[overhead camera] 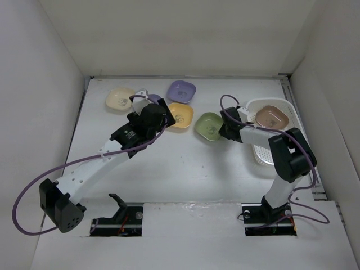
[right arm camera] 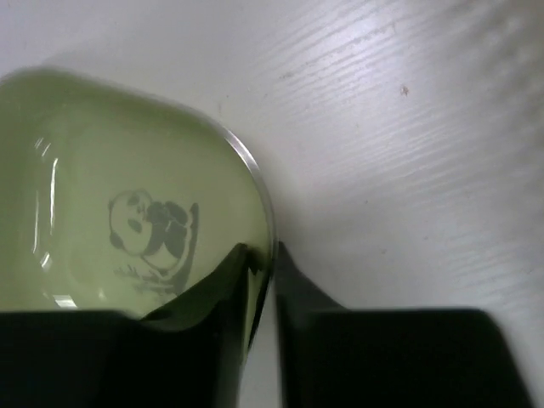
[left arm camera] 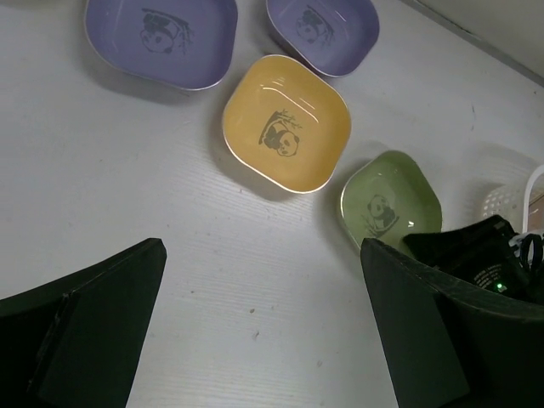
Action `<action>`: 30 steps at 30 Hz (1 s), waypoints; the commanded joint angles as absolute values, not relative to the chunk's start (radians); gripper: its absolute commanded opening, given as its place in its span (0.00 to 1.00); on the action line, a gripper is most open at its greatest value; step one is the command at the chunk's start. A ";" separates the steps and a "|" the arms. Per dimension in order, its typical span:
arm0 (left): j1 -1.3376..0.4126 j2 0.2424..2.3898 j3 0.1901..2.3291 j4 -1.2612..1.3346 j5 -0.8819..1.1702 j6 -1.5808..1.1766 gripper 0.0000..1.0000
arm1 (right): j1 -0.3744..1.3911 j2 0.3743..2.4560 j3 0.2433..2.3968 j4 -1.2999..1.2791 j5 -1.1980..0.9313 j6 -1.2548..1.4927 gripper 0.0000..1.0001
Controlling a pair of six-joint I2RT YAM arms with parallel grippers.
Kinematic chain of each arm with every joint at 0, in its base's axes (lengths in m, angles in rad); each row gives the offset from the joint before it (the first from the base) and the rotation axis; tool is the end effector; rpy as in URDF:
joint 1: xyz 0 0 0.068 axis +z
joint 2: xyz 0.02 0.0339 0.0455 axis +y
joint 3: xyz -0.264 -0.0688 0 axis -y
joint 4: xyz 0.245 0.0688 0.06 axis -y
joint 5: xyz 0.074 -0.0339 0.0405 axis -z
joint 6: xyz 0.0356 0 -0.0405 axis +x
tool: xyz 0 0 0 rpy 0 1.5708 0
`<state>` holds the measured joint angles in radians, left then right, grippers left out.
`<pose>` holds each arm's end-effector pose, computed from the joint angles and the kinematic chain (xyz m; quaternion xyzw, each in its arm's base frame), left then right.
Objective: Place the plates into the plastic bin on the countertop
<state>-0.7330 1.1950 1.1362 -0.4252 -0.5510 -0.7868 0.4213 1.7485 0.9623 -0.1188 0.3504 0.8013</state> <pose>0.2083 -0.1625 0.3560 -0.1628 0.8196 -0.1739 0.5211 0.3231 0.1314 0.1579 0.2317 0.9031 0.0498 0.3581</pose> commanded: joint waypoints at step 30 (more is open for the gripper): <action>-0.735 1.282 1.111 -0.336 -0.503 -0.721 0.99 | -0.294 1.469 1.138 -0.288 0.204 0.511 0.00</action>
<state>-0.7330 1.2583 1.0916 -0.3424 -0.4866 -0.7456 -0.2584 1.4429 1.1408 -0.3157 0.2955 0.5995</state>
